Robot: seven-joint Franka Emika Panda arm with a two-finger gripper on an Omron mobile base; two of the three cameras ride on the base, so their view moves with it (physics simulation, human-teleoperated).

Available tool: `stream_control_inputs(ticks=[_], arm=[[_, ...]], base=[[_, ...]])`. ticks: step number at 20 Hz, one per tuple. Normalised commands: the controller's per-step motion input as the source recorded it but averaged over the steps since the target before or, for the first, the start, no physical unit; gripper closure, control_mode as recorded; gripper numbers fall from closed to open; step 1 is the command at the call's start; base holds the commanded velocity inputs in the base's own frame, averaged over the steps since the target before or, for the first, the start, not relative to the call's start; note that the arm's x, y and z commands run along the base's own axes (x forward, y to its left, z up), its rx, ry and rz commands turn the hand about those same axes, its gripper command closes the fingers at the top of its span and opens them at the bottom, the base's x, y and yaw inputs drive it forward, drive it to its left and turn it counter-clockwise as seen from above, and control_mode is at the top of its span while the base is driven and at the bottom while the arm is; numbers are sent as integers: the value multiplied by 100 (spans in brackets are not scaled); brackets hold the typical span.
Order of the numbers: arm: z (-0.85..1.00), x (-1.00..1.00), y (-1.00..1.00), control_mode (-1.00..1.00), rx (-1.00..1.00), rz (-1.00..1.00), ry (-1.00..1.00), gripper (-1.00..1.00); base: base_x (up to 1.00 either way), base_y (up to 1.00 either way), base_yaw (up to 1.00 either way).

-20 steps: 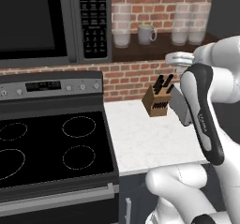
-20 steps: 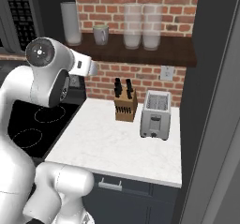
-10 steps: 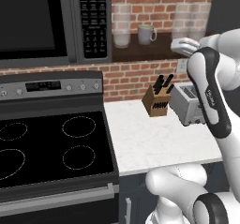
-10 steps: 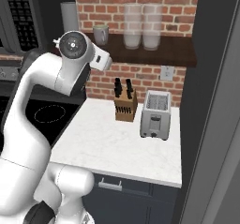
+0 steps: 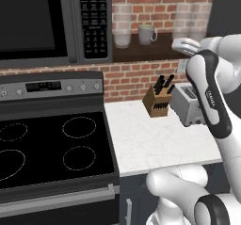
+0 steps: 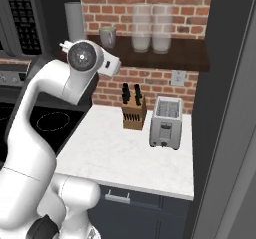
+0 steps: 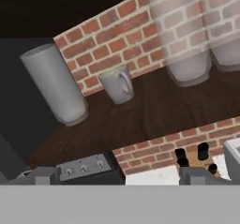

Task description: Gather all objects into one cabinet and sort the glasses and bowls to opposite sides.

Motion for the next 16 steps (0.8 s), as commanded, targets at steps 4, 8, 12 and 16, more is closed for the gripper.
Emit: stream_control_inputs(ticks=[4, 8, 12, 16], arm=[[6, 89, -5, -100, -1, -6, -5, -100], [11, 94, 4, -100, 0, -6, 0, -100], [0, 47, 7, -100, 2, 1, 3, -100], [17, 64, -1, -100, 4, 10, 1, -100]], base=[[0, 0, 0], [0, 0, 0], [0, 0, 0], [0, 0, 0]])
